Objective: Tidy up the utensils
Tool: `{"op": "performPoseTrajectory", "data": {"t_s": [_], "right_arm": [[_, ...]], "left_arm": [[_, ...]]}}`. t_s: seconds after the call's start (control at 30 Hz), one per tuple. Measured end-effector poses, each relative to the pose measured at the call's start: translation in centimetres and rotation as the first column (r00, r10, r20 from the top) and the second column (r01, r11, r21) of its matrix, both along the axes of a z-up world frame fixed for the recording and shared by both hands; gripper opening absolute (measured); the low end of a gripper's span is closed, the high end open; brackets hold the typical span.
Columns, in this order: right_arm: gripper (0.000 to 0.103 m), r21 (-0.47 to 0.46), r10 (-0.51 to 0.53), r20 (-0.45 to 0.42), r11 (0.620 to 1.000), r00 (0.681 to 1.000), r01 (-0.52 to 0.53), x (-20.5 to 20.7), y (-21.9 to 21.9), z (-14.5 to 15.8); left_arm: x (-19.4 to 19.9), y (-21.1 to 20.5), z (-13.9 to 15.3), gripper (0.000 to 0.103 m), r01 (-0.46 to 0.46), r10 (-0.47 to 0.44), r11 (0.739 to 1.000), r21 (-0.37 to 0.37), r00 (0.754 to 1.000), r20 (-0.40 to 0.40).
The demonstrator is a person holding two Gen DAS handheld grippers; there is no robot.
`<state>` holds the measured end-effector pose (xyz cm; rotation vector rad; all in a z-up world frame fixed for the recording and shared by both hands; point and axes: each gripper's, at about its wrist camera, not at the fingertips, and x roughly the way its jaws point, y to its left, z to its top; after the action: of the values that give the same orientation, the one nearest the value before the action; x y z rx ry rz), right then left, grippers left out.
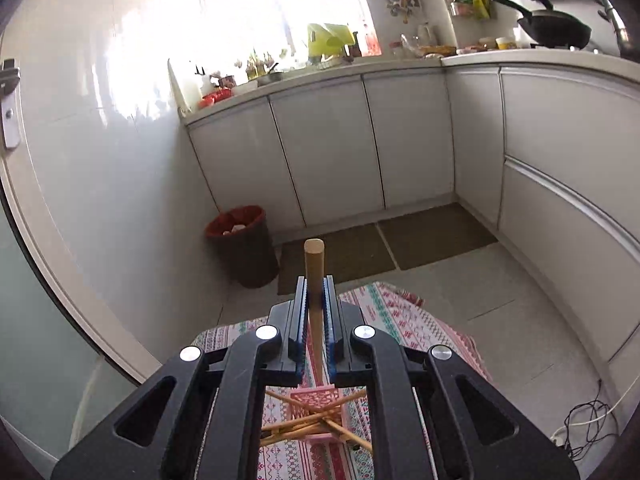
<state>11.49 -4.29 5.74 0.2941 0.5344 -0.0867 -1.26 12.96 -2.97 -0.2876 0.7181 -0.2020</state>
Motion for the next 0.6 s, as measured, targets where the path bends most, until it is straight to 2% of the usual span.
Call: {"op": "performPoseTrajectory", "data": {"t_s": [0.1, 0.23, 0.3, 0.33, 0.37, 0.5, 0.6], "right_arm": [[0.007, 0.015, -0.002, -0.014, 1.0, 1.0, 0.002, 0.4, 0.4, -2.3], [0.01, 0.048, 0.014, -0.045, 0.999, 0.999, -0.012, 0.9, 0.3, -4.1], [0.023, 0.055, 0.027, -0.052, 0.998, 0.998, -0.024, 0.8, 0.4, -4.2], [0.044, 0.049, 0.021, -0.037, 0.999, 0.999, -0.019, 0.4, 0.4, -3.9], [0.05, 0.041, 0.008, -0.019, 0.999, 1.0, -0.008, 0.0, 0.3, -3.6], [0.05, 0.002, 0.006, -0.027, 1.0, 1.0, -0.006, -1.1, -0.1, -2.2], [0.06, -0.04, -0.013, -0.028, 0.999, 1.0, 0.012, -2.7, -0.7, -1.5]], "left_arm": [[0.1, 0.3, 0.0, 0.078, 0.001, -0.001, 1.0, -0.015, 1.0, -0.002], [0.1, 0.0, 0.2, 0.078, 0.019, -0.019, 1.0, -0.022, 1.0, -0.004], [0.1, -0.1, 0.4, 0.078, 0.019, -0.019, 1.0, -0.02, 1.0, 0.002], [0.1, -0.1, 0.4, 0.078, 0.016, -0.016, 1.0, -0.017, 1.0, 0.002], [0.1, -0.2, 0.4, 0.078, 0.012, -0.012, 1.0, -0.014, 1.0, 0.0], [0.2, -0.5, 0.3, 0.08, -0.011, 0.011, 1.0, 0.013, 1.0, -0.01], [0.3, -1.0, 0.2, 0.081, -0.028, 0.028, 0.998, 0.048, 1.0, -0.008]]}}
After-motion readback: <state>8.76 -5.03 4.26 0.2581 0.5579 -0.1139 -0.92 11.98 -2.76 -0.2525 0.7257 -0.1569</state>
